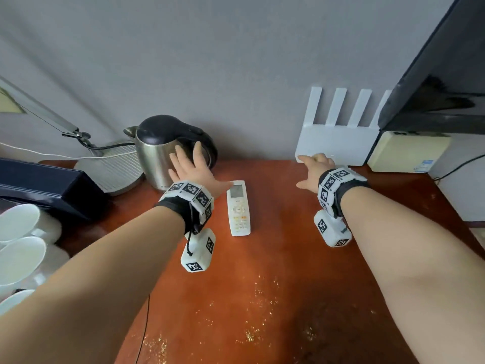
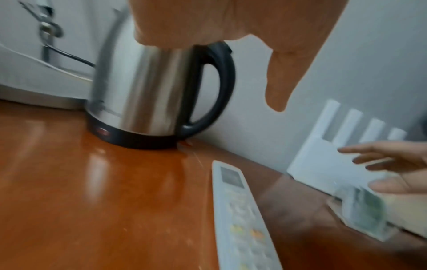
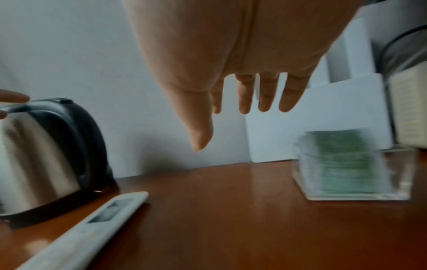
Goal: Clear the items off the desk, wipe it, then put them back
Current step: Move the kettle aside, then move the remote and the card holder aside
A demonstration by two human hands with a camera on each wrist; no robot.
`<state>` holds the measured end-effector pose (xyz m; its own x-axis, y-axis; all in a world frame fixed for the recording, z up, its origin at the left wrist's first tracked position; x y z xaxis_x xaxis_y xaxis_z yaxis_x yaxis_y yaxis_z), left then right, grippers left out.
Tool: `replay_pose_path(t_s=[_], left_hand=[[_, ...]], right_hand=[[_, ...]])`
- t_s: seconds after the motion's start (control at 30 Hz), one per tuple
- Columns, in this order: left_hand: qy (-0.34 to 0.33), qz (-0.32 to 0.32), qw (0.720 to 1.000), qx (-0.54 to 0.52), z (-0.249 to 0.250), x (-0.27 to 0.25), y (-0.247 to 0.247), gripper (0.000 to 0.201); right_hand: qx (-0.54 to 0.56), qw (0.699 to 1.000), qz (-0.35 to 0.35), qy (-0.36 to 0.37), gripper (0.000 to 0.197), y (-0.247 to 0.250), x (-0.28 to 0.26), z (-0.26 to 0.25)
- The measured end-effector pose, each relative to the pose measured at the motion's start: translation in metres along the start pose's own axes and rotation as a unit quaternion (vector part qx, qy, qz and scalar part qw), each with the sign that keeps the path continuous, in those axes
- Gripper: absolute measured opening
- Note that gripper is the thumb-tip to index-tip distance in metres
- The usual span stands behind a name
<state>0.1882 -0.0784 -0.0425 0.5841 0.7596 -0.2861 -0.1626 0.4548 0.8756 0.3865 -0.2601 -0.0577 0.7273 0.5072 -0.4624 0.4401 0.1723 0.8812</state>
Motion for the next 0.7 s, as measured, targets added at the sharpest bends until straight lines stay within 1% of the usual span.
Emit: replay_pose_path(t_s=[0.07,0.1,0.23,0.3,0.43,0.5,0.6,0.7], left_hand=[[-0.009,-0.046,0.999,0.026,0.016,-0.002,-0.027,0.111],[-0.001,-0.076,0.997,0.033,0.021,-0.002,-0.041,0.11],[0.055,-0.176,0.981,0.058,0.034,0.002,-0.083,0.109],[0.08,-0.203,0.972,0.08,0.039,0.003,-0.098,0.106],[0.107,-0.2,0.963,0.145,0.048,0.006,-0.117,0.097],[0.125,-0.186,0.96,0.166,0.048,0.01,-0.123,0.094],[0.142,-0.18,0.954,0.194,0.044,0.014,-0.126,0.086],[0.143,-0.179,0.95,0.21,0.042,0.017,-0.127,0.083]], right_hand=[[0.0,1.0,0.005,-0.03,0.078,-0.003,0.007,0.028],[0.004,0.999,0.005,-0.041,0.081,-0.006,0.011,0.041],[0.023,0.998,0.017,-0.06,0.083,-0.014,0.027,0.076],[0.04,0.997,0.012,-0.062,0.084,-0.019,0.036,0.088],[0.07,0.996,-0.019,-0.049,0.098,-0.025,0.052,0.109],[0.081,0.995,-0.033,-0.047,0.099,-0.026,0.057,0.116],[0.074,0.996,-0.022,-0.036,0.094,-0.025,0.064,0.121],[0.041,0.999,-0.009,-0.032,0.077,-0.024,0.065,0.123]])
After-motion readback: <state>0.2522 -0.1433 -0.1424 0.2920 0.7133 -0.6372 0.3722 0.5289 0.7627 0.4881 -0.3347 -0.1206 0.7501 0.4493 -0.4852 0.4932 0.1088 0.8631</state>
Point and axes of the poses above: each hand's wrist, its own x-axis towards the middle knuckle, its own y-axis out of the back of the hand, z = x × y, the point moved 6 cm from there along x, towards the middle knuckle, and after that the axes turned 9 degrees about -z, right-handed, at the moved point
